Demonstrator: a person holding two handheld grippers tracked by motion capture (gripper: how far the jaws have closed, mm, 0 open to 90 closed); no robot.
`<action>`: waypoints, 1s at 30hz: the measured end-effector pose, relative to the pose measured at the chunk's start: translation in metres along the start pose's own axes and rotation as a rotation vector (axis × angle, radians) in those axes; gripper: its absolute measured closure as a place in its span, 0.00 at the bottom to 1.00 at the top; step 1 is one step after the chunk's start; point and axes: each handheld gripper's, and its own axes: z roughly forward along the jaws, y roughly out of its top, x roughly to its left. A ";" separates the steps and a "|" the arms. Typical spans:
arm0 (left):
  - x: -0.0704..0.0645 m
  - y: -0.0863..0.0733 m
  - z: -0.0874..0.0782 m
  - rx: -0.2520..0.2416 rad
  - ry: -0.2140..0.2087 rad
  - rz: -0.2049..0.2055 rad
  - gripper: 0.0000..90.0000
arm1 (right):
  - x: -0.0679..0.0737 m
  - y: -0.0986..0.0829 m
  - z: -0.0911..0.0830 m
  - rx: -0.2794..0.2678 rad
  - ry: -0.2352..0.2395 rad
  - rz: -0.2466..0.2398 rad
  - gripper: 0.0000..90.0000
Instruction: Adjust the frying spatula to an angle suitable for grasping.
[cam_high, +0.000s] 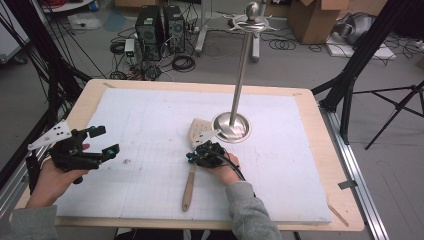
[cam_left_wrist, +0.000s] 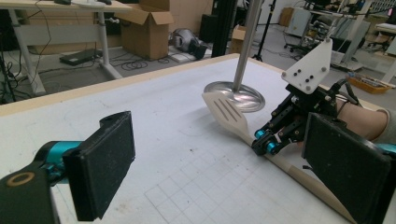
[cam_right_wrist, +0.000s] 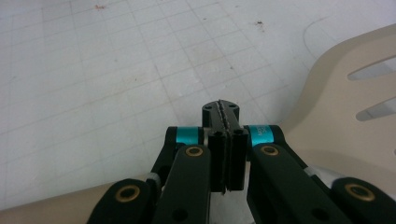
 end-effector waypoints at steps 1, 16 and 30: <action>0.000 0.000 -0.001 -0.001 0.002 -0.001 0.11 | 0.000 -0.001 -0.001 0.002 0.000 0.000 1.00; -0.002 0.000 -0.001 0.000 -0.003 0.000 0.11 | 0.002 -0.013 -0.019 0.005 0.049 -0.015 1.00; -0.002 0.000 -0.001 0.001 -0.003 -0.001 0.11 | 0.007 -0.026 -0.034 0.003 0.075 -0.013 1.00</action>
